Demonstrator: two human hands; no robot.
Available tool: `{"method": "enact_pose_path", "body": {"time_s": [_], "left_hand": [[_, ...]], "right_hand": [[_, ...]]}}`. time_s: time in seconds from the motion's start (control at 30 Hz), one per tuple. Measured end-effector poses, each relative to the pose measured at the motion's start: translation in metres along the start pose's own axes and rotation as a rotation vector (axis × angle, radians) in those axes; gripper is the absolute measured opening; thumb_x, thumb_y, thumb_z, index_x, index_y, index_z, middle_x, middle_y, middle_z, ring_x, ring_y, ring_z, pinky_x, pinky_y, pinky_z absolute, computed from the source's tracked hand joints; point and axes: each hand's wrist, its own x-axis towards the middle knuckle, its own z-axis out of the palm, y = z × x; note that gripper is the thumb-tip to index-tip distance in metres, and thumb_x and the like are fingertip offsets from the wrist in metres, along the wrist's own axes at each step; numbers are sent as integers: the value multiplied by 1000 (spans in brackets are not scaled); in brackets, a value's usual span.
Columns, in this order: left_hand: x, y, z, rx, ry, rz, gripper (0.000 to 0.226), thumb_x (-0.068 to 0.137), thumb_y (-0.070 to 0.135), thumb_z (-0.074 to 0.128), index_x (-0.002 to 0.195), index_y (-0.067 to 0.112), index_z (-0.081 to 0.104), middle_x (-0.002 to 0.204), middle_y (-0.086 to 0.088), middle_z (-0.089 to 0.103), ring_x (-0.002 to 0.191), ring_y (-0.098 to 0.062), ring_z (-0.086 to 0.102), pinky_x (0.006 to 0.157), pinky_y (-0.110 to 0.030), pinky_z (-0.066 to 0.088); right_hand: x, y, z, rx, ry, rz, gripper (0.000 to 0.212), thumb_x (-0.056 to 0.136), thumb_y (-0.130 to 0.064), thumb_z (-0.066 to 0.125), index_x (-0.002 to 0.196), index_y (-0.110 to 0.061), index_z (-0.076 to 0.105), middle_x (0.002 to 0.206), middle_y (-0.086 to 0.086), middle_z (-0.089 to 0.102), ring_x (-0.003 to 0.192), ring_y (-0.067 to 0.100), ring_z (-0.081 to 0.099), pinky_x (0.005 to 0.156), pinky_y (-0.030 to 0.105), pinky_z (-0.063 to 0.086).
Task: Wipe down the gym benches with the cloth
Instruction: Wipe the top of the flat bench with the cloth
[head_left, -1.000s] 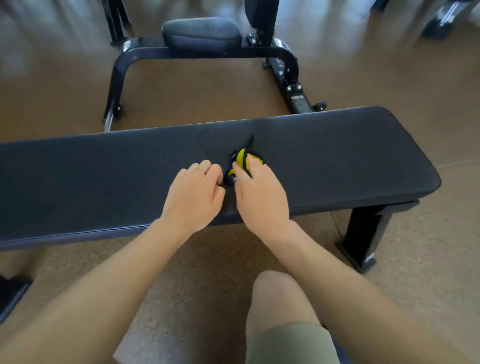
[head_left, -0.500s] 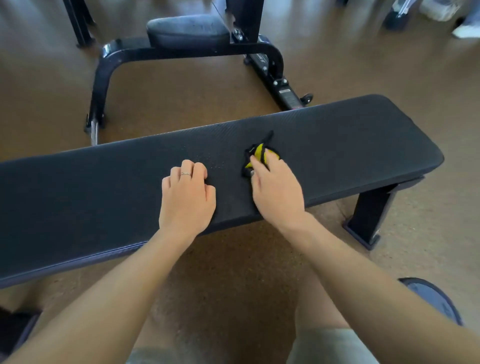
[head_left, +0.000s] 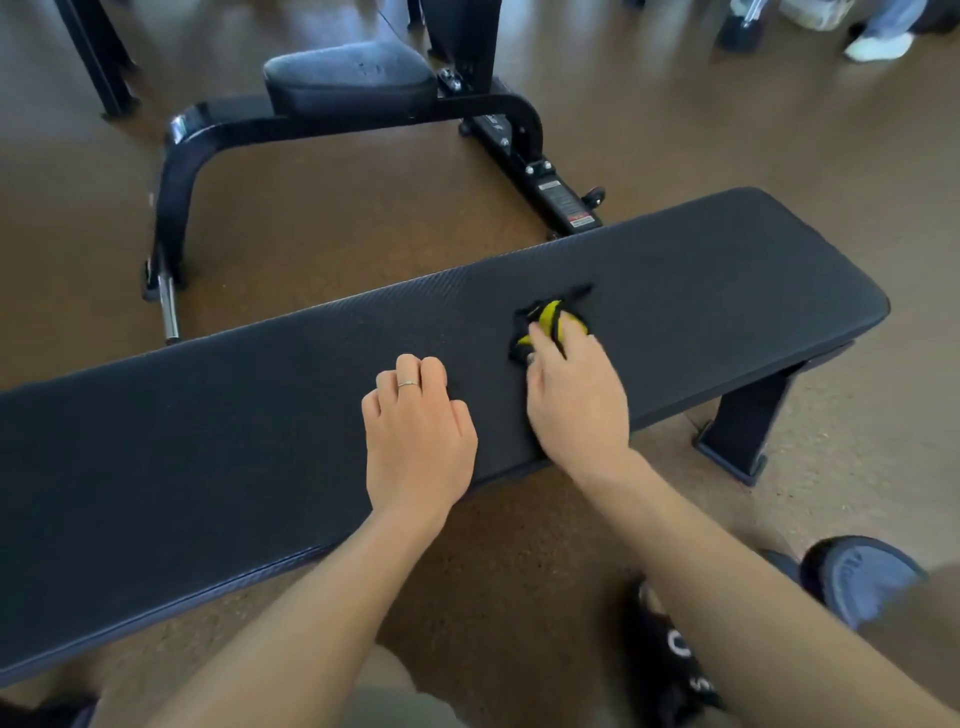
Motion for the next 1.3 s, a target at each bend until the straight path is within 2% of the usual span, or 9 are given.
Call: {"method": "enact_pose_path", "body": {"time_s": [0.17,0.37,0.47,0.57,0.7,0.83,0.97,1.13,1.3], "left_hand": [[0,-1,0,2,6,5,13,96,21,44,107,17,48,111,-4,51,98,-25,49,89,-43,46],[1,1,1,-12,-31,-11,23,98,25,43,118,17,52,125,-5,54,111,-24,52,100,-41,47],[2,3,0,-19,-16,-16,19,95,22,42,111,17,51,114,-4,52,101,-24,50,91,-43,47],[1,5,1,-2,5,7,14,93,21,41,105,17,48,106,-3,48,95,-24,47,84,-43,45],[2,4,1,8,30,16,14,90,19,40,102,18,47,102,-1,45,90,-23,44,80,-43,43],[1,3,2,-38,39,7,13,88,19,41,100,19,47,102,0,46,90,-21,44,81,-42,45],[0,4,4,-43,41,-4,14,88,19,41,100,19,48,103,-1,48,92,-21,45,82,-42,46],[0,5,2,-22,30,0,13,89,18,41,100,18,47,102,-1,47,91,-22,45,82,-43,45],[2,4,0,7,6,8,14,90,20,39,102,18,46,101,0,45,90,-21,43,81,-43,44]], "right_hand": [[-19,0,-8,113,-145,-317,42,107,-28,44,144,-17,60,149,7,55,136,25,53,118,40,39],[64,56,0,11,-67,78,39,107,-21,43,138,-7,62,143,16,56,122,40,55,103,47,45],[58,12,12,70,-34,-184,34,101,-15,54,130,-2,67,137,21,62,121,40,60,102,47,49],[70,-40,28,199,-141,-462,35,102,-18,55,134,-9,67,145,16,59,133,34,55,114,43,39],[105,-57,44,215,-171,-603,34,102,-20,52,131,-15,70,137,9,65,119,30,60,105,41,42],[160,27,37,26,-135,-336,36,103,-20,40,120,-11,71,118,20,68,99,44,62,91,47,47],[186,99,21,-83,-162,-88,47,104,-28,32,123,-7,69,120,25,66,103,45,60,106,48,40],[161,13,43,-20,-62,-311,38,94,-17,41,90,1,75,88,26,70,79,43,64,77,48,51],[113,-63,52,169,-113,-471,31,98,-16,49,119,-10,72,106,12,68,89,32,60,92,45,46]]}}
